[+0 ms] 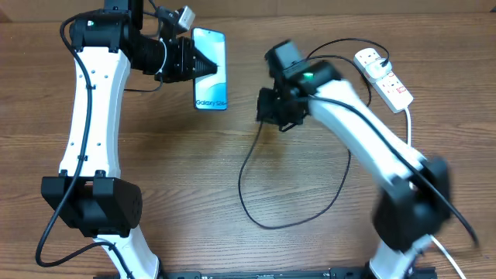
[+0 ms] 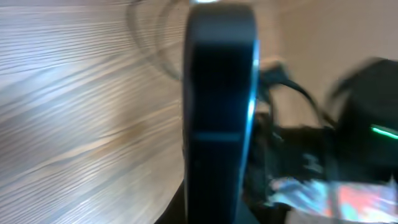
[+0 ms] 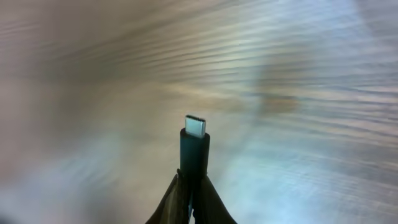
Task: Plug charger to phone and switch on socket
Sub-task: 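Lift the plug with the right gripper toward the phone's bottom edge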
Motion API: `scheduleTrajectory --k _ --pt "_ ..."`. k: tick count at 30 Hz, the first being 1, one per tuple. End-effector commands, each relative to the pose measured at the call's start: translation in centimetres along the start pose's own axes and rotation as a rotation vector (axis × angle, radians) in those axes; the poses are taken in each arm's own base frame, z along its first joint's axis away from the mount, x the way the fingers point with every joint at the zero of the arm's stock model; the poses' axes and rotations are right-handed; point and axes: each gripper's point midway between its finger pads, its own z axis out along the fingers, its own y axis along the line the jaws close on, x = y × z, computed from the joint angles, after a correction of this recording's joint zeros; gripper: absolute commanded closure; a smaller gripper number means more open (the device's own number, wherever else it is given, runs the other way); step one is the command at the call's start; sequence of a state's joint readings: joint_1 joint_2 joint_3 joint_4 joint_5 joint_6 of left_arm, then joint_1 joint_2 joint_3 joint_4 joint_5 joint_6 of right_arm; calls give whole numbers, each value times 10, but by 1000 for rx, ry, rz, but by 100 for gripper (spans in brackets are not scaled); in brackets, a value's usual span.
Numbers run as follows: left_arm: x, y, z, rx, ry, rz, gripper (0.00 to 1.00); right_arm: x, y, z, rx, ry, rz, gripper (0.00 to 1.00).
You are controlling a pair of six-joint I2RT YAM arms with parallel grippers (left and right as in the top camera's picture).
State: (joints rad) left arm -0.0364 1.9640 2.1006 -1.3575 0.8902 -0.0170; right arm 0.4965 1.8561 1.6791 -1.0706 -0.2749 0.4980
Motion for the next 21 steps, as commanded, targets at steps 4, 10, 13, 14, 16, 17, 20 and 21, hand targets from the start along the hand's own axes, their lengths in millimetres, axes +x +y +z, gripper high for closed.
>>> scheduleTrajectory --k 4,10,13,14,16,17,20,21 --pt "-12 -55 -36 403 -73 42 96 40 56 -88 -288 -8 -298 96" --pt "-15 -81 -67 638 -104 39 96 86 94 -130 -588 84 -498 96" --pt "-15 -84 -69 654 -101 31 96 90 101 -135 -651 95 -527 96" --pt "-15 -83 -69 652 -101 31 96 91 103 -136 -659 93 -533 96" --pt "-15 -83 -68 647 -101 30 96 91 107 -136 -666 88 -546 96" --pt "-15 -82 -68 644 -101 30 96 92 110 -136 -670 86 -549 96" --pt "-15 -80 -65 625 -100 29 96 89 113 -131 -637 80 -498 96" --pt "-15 -78 -64 608 -97 23 96 84 112 -127 -598 69 -460 96"
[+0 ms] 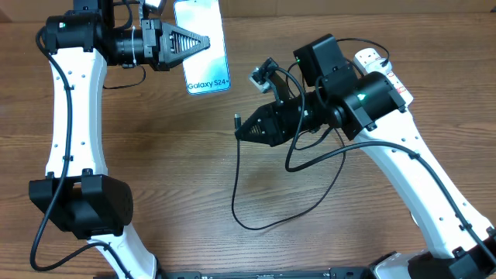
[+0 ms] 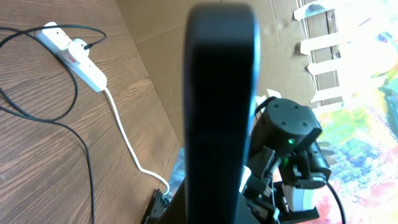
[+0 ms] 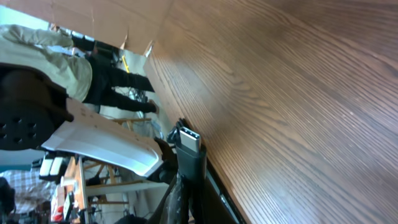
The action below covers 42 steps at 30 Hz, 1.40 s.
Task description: Plug charger to phone and switch on socket
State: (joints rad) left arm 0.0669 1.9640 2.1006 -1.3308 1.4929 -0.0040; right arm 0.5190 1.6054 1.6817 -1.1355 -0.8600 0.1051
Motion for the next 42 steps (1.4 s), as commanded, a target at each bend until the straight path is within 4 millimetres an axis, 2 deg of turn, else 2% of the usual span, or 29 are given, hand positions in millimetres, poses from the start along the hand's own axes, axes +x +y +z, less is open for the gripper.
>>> scheduleTrajectory --k 1,3,6,14,24,42 --pt "1 -7 2 22 5 15 96 -4 2 2 68 -33 73 96" --pt "2 -1 3 -15 8 9 96 -7 -12 4 165 -57 121 96" --pt "3 9 6 -78 16 6 96 -7 -20 8 247 -75 149 96" --pt "9 28 15 -193 44 6 96 -8 -18 17 307 -94 126 96" --pt "18 29 33 -214 90 19 96 -7 -16 19 300 -87 122 96" --pt "21 30 37 -222 103 8 96 -11 -12 20 278 -102 131 96"
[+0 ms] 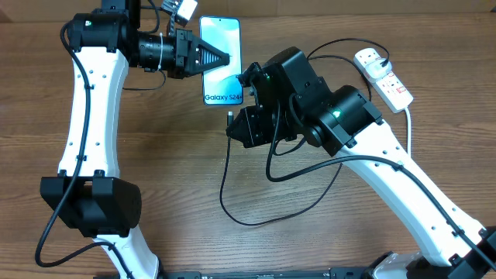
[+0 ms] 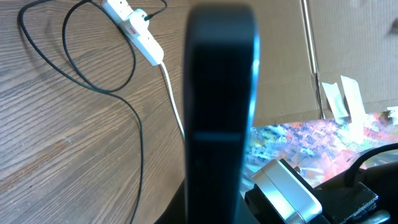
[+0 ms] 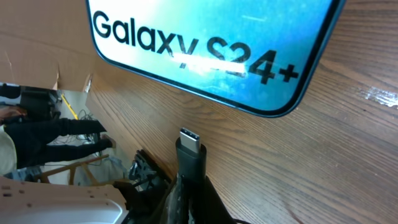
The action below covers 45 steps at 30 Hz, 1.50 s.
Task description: Plug charger to phone and switch on socket
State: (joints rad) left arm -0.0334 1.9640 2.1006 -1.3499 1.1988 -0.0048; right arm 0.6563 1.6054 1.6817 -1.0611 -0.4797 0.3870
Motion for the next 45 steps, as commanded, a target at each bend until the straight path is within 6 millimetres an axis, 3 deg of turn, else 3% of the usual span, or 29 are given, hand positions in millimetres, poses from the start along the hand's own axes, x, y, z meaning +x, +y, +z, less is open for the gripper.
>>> scheduleTrajectory --k 1,45 --pt "2 -11 3 38 7 10 96 -2 8 -7 -16 -23 -11 96" --pt "4 -20 3 90 13 3 96 -7 12 -3 -41 -31 27 96"
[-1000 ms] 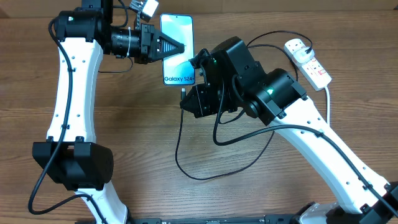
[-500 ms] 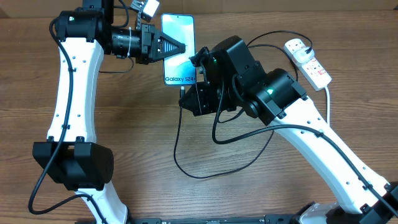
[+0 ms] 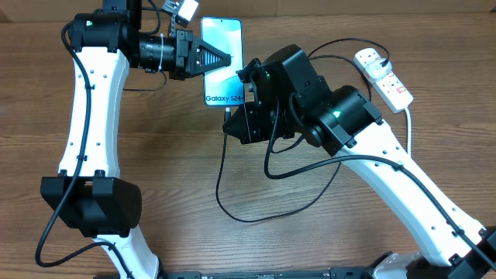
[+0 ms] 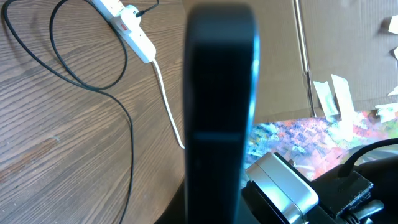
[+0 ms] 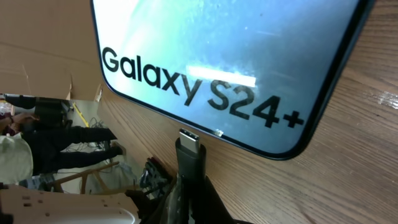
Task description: Plug charger to phone and switch on socket
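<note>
My left gripper (image 3: 219, 60) is shut on the phone (image 3: 223, 62), held above the table with its lit screen reading "Galaxy S24+" facing up. In the left wrist view the phone (image 4: 219, 106) shows edge-on as a dark slab. My right gripper (image 3: 232, 118) is shut on the black USB-C plug (image 5: 190, 144), whose metal tip stands right at the phone's bottom edge (image 5: 217, 134). I cannot tell whether the tip has entered the port. The black cable (image 3: 221, 186) loops across the table to the white socket strip (image 3: 383, 76).
The socket strip lies at the table's far right with a charger plugged into it and a white lead running off the right side. Cable loops lie on the wood below my right arm (image 3: 364, 147). Brown cardboard walls the far edge (image 3: 349, 6).
My right gripper has brought the plug closer to the phone's bottom edge; the tip stood a short way below it and now meets it. The phone has barely moved.
At first my left gripper held the phone over the far table and my right held the plug well to its right. Then both were raised, still apart. Later the plug stood just below the phone's bottom edge, and now its tip is at that edge.
</note>
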Motion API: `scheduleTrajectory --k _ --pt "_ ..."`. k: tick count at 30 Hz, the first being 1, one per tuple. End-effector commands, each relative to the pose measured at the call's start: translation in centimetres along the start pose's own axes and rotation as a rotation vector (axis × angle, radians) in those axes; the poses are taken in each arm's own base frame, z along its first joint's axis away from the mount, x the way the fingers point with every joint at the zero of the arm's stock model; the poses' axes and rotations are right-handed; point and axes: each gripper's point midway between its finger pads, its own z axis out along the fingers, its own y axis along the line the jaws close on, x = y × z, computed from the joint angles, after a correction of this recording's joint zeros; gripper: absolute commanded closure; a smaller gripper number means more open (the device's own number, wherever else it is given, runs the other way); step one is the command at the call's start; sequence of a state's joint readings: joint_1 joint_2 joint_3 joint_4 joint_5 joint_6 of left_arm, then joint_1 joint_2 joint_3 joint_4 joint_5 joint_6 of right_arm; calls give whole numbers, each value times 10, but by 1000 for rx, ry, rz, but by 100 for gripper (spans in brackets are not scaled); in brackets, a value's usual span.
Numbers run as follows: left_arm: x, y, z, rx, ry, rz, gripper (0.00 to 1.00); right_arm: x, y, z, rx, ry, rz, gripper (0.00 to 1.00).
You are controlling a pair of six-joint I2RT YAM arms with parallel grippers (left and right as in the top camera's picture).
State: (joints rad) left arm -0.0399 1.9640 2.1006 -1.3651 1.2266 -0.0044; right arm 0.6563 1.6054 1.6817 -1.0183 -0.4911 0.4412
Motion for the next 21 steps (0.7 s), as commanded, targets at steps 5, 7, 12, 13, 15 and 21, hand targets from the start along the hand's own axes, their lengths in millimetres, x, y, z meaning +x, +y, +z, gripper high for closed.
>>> scheduleTrajectory --k 5,7,12,13,15,21 --pt "1 -18 1 82 3 15 96 0 6 -3 -14 -3 -6 96" --pt "1 -20 0 91 3 16 96 0 6 -2 -14 -2 -5 96" --pt "1 -19 1 84 3 17 96 0 6 -2 -14 -2 -5 96" --pt "1 -19 1 84 3 17 96 0 6 -2 -14 -3 -5 96" --pt "1 -17 1 75 3 17 96 0 6 -2 -14 -3 -5 96" --pt "1 -14 1 58 3 17 96 0 6 -2 -16 -6 -4 96"
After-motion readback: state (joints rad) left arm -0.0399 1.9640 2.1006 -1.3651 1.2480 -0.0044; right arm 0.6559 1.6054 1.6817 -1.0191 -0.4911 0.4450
